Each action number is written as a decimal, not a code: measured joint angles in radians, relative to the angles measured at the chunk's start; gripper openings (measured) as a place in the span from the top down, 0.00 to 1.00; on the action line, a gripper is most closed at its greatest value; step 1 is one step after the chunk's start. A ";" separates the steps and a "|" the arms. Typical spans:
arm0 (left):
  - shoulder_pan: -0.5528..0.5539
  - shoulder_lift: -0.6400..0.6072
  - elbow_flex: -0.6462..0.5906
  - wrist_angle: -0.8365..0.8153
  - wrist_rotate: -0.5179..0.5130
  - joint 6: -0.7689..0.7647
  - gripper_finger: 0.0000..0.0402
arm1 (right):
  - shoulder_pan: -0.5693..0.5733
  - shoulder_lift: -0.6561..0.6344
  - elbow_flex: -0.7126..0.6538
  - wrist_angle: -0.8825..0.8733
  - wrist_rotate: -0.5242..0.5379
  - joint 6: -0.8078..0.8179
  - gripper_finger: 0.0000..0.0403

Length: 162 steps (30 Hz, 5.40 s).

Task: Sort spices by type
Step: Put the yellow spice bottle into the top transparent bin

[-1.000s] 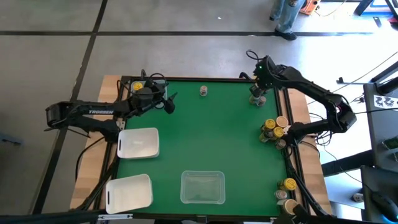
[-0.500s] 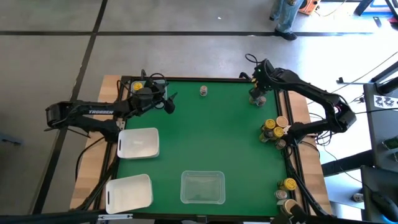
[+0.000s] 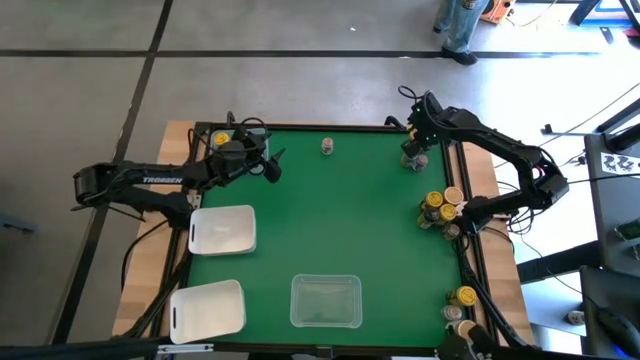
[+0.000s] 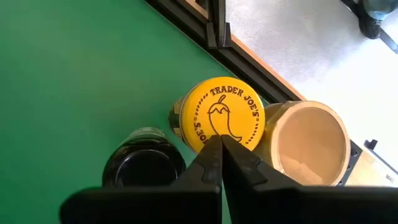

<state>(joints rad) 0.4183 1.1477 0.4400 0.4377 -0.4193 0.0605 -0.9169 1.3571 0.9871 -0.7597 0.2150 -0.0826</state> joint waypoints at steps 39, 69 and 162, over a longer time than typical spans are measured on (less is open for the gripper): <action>0.000 0.000 0.000 0.000 0.000 0.006 0.24 | -0.008 0.009 -0.017 0.070 0.020 -0.001 0.98; 0.000 0.000 0.000 0.000 0.000 0.006 0.24 | -0.006 0.016 -0.018 0.260 -0.133 0.036 0.98; -0.052 0.181 0.038 0.068 0.262 -0.006 0.24 | 0.544 0.379 0.194 0.468 -0.339 -0.180 0.22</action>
<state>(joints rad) 0.3664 1.3288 0.4777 0.5053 -0.1577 0.0543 -0.3725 1.7363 1.1809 -0.2918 -0.1235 -0.2622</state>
